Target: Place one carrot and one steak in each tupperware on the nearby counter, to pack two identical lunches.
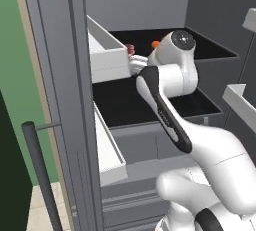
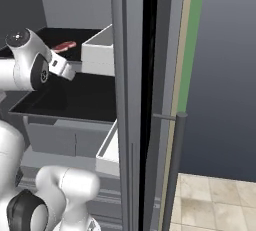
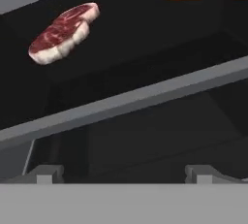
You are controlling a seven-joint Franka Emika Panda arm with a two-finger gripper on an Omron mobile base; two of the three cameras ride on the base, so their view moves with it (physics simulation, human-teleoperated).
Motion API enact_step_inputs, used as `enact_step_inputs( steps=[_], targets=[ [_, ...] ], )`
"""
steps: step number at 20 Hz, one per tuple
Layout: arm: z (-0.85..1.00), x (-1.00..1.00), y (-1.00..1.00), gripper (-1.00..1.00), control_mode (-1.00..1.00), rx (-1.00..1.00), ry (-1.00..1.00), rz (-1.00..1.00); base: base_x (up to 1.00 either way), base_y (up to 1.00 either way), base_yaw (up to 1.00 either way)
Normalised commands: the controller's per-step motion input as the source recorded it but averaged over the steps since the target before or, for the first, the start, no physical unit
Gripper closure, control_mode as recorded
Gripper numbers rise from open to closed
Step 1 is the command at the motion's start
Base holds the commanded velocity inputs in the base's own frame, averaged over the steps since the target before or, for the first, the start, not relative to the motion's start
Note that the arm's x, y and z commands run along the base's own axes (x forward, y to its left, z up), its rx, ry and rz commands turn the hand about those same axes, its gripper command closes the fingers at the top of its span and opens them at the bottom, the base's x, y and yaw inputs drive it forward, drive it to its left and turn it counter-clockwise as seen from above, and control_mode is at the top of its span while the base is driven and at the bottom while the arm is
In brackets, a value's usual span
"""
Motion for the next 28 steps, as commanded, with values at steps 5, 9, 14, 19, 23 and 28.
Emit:
enact_step_inputs(
  steps=[5,9,14,19,23,28],
  targets=[
    [0.89,0.07,0.47,-1.00,-1.00,-0.11,0.03,0.04,0.00,0.00,0.00],
    [0.06,0.07,0.08,-1.00,-1.00,-0.09,-0.02,0.00,0.00,0.00,0.00],
    [-0.11,0.63,0.00,-1.00,-1.00,-0.06,0.01,0.00,0.00,0.00,0.00],
    [0.00,0.71,0.00,-1.00,-1.00,0.00,0.01,0.00,0.00,0.00,0.00],
    [-0.08,0.66,0.00,-1.00,-1.00,0.00,0.03,0.00,0.00,0.00,0.00],
    [-0.24,0.56,0.03,-1.00,-1.00,-0.04,0.02,0.00,0.00,0.00,0.00]
  ],
)
